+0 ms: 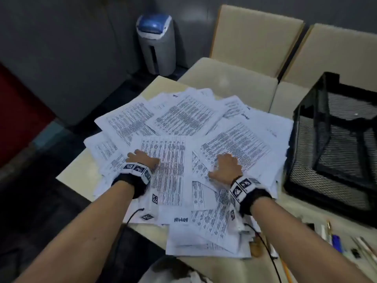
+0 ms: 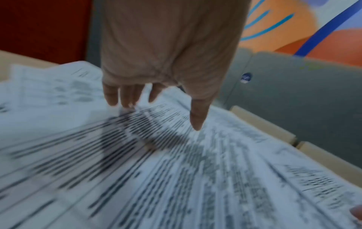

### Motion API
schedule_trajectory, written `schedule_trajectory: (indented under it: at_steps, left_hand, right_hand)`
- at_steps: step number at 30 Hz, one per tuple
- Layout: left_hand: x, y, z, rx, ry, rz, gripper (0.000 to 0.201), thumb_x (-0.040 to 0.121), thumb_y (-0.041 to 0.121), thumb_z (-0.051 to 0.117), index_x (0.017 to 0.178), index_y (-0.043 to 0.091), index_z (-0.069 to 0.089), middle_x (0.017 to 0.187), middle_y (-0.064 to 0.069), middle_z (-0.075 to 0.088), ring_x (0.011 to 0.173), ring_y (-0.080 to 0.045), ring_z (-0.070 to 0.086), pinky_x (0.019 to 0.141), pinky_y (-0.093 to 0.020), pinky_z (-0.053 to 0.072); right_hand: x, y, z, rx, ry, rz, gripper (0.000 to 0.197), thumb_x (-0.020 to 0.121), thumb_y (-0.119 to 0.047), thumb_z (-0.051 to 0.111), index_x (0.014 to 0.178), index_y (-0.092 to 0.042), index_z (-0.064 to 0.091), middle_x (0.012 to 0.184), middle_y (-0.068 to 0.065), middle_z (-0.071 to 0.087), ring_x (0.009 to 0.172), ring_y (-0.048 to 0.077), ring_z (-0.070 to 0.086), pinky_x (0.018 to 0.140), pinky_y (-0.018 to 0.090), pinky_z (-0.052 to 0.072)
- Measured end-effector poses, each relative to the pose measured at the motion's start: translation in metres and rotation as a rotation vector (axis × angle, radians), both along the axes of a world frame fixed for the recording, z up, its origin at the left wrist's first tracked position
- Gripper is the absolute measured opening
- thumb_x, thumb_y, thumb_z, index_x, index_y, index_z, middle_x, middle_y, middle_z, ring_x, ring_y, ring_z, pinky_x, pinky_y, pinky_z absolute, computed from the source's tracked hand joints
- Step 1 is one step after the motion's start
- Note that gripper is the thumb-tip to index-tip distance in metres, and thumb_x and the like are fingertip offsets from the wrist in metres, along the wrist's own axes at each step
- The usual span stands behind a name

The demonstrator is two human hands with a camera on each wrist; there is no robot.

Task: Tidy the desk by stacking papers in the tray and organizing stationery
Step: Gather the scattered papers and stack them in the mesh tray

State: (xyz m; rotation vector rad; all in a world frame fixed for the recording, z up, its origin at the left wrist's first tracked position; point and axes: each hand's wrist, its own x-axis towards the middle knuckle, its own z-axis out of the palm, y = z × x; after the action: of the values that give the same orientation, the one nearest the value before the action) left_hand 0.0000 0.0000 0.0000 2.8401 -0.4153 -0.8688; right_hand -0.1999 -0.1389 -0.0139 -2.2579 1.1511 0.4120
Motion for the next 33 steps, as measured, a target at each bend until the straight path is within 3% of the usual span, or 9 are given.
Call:
schedule_trajectory:
  at_steps: [3, 6, 11, 15, 20, 25, 28, 31, 33]
  left_hand:
    - [0.008, 0.013, -0.005, 0.078, -0.054, 0.074, 0.111, 0.075, 0.061, 0.063, 0.145, -0.008, 0.01, 0.15, -0.027, 0.016, 0.14, -0.039, 0.018, 0.115, -0.047, 0.022]
    - [0.013, 0.021, -0.015, 0.105, -0.098, 0.046, 0.106, 0.074, 0.064, 0.062, 0.139, -0.01, 0.025, 0.145, -0.027, 0.027, 0.136, -0.038, 0.027, 0.114, -0.044, 0.026]
    - [0.025, 0.026, -0.009, -0.134, -0.092, 0.105, 0.041, 0.089, 0.014, 0.058, 0.123, -0.006, 0.046, 0.126, -0.024, 0.054, 0.115, -0.038, 0.054, 0.093, -0.045, 0.048]
    - [0.037, 0.026, 0.023, -0.266, -0.257, 0.1, 0.039, 0.093, 0.009, 0.045, 0.13, -0.004, 0.04, 0.128, -0.027, 0.051, 0.118, -0.041, 0.049, 0.094, -0.045, 0.042]
    - [0.039, 0.005, 0.049, -0.881, -0.29, 0.357, 0.035, 0.095, 0.013, 0.047, 0.126, -0.002, 0.045, 0.126, -0.02, 0.055, 0.117, -0.032, 0.051, 0.077, -0.022, 0.038]
    - [0.016, -0.031, 0.004, -1.089, 0.283, 0.884, 0.055, 0.097, 0.025, 0.043, 0.144, 0.002, 0.026, 0.149, -0.017, 0.036, 0.129, -0.03, 0.044, 0.106, -0.038, 0.039]
    - [-0.01, -0.049, -0.024, -1.193, 0.719, 0.963, 0.03, 0.101, 0.025, 0.034, 0.117, 0.004, 0.05, 0.115, -0.019, 0.058, 0.088, -0.025, 0.059, 0.072, -0.034, 0.054]
    - [-0.038, -0.06, -0.025, -0.964, 0.924, 0.637, 0.023, 0.101, 0.02, 0.036, 0.106, 0.003, 0.051, 0.091, -0.015, 0.064, 0.069, -0.018, 0.063, 0.056, -0.023, 0.051]
    - [-0.041, -0.065, -0.019, -0.668, 0.915, 0.152, 0.029, 0.1, 0.025, 0.039, 0.093, 0.004, 0.058, 0.074, -0.008, 0.066, 0.053, -0.01, 0.062, 0.047, -0.017, 0.045]
  right_hand:
    - [0.013, 0.008, -0.02, -0.104, 0.099, 0.039, 0.095, 0.078, -0.041, 0.064, 0.147, -0.011, 0.007, 0.156, 0.021, -0.003, 0.141, 0.047, 0.002, 0.113, 0.061, 0.012]
    - [0.019, 0.005, -0.033, -0.253, 0.111, 0.045, 0.074, 0.083, -0.028, 0.057, 0.142, -0.007, 0.019, 0.147, 0.024, 0.02, 0.132, 0.047, 0.025, 0.106, 0.053, 0.034]
    - [0.011, -0.018, -0.032, -0.421, 0.125, 0.125, 0.04, 0.089, -0.001, 0.041, 0.129, 0.002, 0.04, 0.131, 0.019, 0.045, 0.12, 0.035, 0.042, 0.103, 0.04, 0.037]
    - [0.01, -0.028, -0.013, -0.173, -0.077, -0.091, 0.026, 0.088, -0.015, 0.055, 0.104, 0.006, 0.057, 0.11, 0.023, 0.057, 0.108, 0.036, 0.053, 0.1, 0.043, 0.042]
    - [0.041, -0.003, 0.026, 0.502, -0.478, -0.462, 0.059, 0.09, -0.053, 0.045, 0.114, 0.001, 0.053, 0.123, 0.029, 0.057, 0.09, 0.032, 0.06, 0.089, 0.042, 0.049]
    - [0.047, 0.003, 0.026, 0.889, -0.755, -0.869, 0.058, 0.08, -0.042, 0.065, 0.123, -0.01, 0.044, 0.102, 0.015, 0.06, 0.077, 0.021, 0.054, 0.067, 0.03, 0.043]
    - [0.04, -0.001, 0.018, 0.925, -0.766, -1.03, 0.025, 0.084, -0.027, 0.067, 0.097, -0.009, 0.055, 0.082, 0.009, 0.058, 0.059, 0.02, 0.051, 0.057, 0.028, 0.046]
    - [0.03, -0.013, 0.011, 0.893, -0.872, -1.133, 0.017, 0.088, -0.007, 0.06, 0.1, 0.001, 0.053, 0.108, 0.022, 0.061, 0.089, 0.033, 0.062, 0.082, 0.04, 0.054]
    - [0.018, -0.032, 0.005, 0.706, -0.909, -1.256, 0.031, 0.087, -0.002, 0.058, 0.115, 0.008, 0.049, 0.112, 0.024, 0.06, 0.087, 0.032, 0.064, 0.074, 0.039, 0.057]
